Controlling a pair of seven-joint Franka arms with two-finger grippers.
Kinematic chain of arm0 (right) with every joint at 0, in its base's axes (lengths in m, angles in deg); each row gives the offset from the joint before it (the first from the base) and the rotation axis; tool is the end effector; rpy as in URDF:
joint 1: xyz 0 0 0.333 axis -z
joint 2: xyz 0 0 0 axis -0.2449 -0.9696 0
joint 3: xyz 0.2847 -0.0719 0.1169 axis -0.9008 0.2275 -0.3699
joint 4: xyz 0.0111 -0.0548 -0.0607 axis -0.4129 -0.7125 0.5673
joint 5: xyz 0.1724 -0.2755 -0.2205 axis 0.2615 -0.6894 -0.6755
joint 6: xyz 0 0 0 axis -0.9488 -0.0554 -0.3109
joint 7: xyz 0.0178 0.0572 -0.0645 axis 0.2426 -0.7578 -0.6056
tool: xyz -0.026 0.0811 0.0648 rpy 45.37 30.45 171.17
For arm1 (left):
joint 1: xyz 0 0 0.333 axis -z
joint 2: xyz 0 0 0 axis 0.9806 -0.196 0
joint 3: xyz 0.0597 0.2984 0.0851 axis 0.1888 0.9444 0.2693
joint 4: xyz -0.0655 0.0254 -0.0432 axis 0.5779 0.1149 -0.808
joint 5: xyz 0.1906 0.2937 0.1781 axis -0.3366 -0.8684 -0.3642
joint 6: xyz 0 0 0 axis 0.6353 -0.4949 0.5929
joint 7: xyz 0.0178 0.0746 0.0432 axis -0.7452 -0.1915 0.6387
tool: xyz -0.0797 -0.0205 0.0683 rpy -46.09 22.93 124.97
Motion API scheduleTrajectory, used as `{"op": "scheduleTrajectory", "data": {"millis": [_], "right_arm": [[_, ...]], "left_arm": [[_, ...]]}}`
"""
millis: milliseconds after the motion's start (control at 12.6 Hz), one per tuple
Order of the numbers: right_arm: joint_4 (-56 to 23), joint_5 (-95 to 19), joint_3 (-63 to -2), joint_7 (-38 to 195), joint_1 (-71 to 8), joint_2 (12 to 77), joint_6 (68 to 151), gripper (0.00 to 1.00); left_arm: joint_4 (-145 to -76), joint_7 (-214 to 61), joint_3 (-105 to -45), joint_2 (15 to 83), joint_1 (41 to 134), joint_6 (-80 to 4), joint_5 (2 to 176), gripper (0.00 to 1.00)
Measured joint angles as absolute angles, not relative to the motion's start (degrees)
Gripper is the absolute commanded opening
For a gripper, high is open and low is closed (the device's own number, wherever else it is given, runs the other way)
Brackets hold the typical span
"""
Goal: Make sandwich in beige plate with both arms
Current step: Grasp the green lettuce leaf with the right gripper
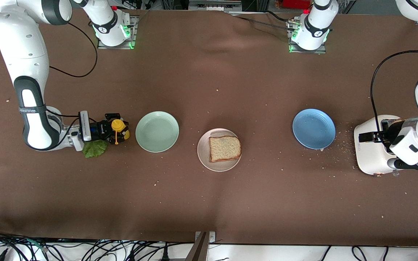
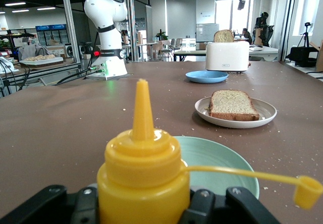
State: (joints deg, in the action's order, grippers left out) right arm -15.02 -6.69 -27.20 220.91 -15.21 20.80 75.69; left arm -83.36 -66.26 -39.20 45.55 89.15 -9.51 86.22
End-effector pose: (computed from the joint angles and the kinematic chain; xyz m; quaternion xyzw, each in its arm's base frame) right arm 0.5931 0.0220 0.1307 -0.4754 -0.6175 -0.3644 0.5098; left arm 0.6780 0.0316 0.4644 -0.9948 -0.0244 0.0979 0.0144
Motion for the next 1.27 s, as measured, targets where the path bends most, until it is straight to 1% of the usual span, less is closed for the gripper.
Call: {"op": "scheduleTrajectory", "data": {"millis": [238,555,793,1030,1268], "right_arm": [[-15.02,-6.84,-26.73,220.87,-14.82,20.81,75.23,1.0],[-14.93,-11.01,-22.43,219.91,-14.6,20.98,75.2,1.0],[-14.62,-14.36,-19.66,214.5,-14.4,21.99,74.7,1.0],[-12.96,-19.75,-17.33,201.64,-14.38,26.28,73.04,1.0],[-8.75,-27.36,-17.08,183.35,-14.63,31.95,71.99,1.0]], "left_arm": [[-83.34,-66.29,-38.73,46.86,88.92,-9.51,86.22,1.0],[-83.33,-66.29,-38.67,48.07,88.91,-9.5,86.22,1.0],[-83.34,-66.29,-38.68,48.32,88.91,-9.5,86.22,1.0],[-83.34,-66.29,-38.68,48.32,88.91,-9.5,86.22,1.0],[-83.34,-66.29,-38.68,48.32,88.91,-9.5,86.22,1.0]]}}
